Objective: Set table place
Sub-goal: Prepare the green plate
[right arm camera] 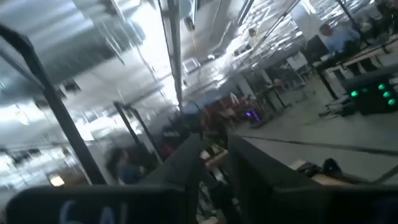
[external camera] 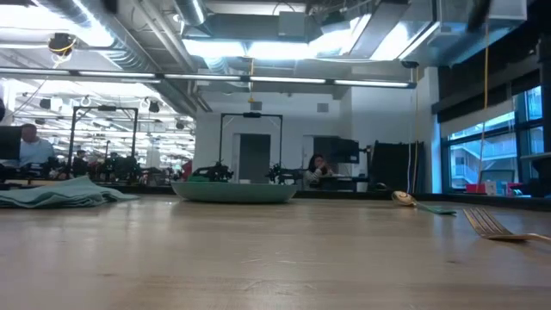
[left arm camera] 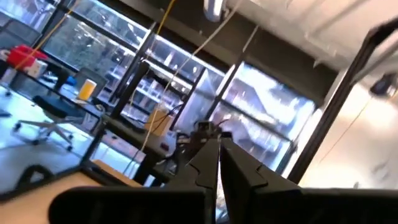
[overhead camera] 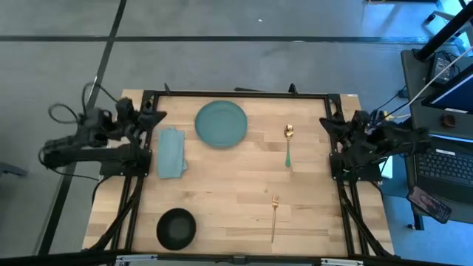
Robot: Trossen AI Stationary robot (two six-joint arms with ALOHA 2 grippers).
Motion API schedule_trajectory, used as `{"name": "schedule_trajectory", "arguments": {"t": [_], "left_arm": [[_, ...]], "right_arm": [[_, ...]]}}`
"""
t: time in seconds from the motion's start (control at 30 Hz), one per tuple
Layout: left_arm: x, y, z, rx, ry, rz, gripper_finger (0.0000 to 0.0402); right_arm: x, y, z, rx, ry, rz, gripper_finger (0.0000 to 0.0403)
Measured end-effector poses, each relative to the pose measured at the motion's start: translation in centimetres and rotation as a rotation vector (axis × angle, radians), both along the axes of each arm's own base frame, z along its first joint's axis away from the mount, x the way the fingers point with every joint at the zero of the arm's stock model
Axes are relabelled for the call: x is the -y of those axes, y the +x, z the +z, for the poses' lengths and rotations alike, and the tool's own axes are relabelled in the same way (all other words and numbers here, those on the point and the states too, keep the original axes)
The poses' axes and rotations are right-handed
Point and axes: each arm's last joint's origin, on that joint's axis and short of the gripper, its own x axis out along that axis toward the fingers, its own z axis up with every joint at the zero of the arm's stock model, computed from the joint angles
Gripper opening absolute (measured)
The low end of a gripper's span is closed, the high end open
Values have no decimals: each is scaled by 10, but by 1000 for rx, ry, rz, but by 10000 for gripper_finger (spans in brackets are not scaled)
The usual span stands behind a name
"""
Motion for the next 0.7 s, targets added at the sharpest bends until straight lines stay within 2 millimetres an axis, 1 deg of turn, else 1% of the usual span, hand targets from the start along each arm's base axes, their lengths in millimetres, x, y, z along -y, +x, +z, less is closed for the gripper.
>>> {"name": "schedule_trajectory", "arguments": {"t": [0.07,0.17,0.23,0.33,0.4,0.47,0.53,0.63,0.7], "left_arm": [[-3,18,23,-83,52,20,19],[-8,42,57,-125,202,65,26],[-9,51,77,-113,270,71,31],[-10,63,98,-87,284,50,38],[-11,72,105,-81,294,43,42],[-13,80,108,-72,293,52,46],[-16,86,109,-46,276,80,50],[-16,91,112,7,193,62,55],[-18,96,111,9,180,59,59]], "right_arm": [[-3,14,26,-45,-77,-27,84],[-8,35,59,-94,-215,-78,84],[-10,46,78,-109,-291,-107,84],[-13,60,102,-105,-337,-130,84],[-15,68,114,-95,-325,-128,84],[-17,75,125,-81,-304,-121,84],[-18,83,133,-79,-304,-122,84],[-20,91,143,-69,-300,-123,84],[-21,96,147,-69,-302,-125,84]]}}
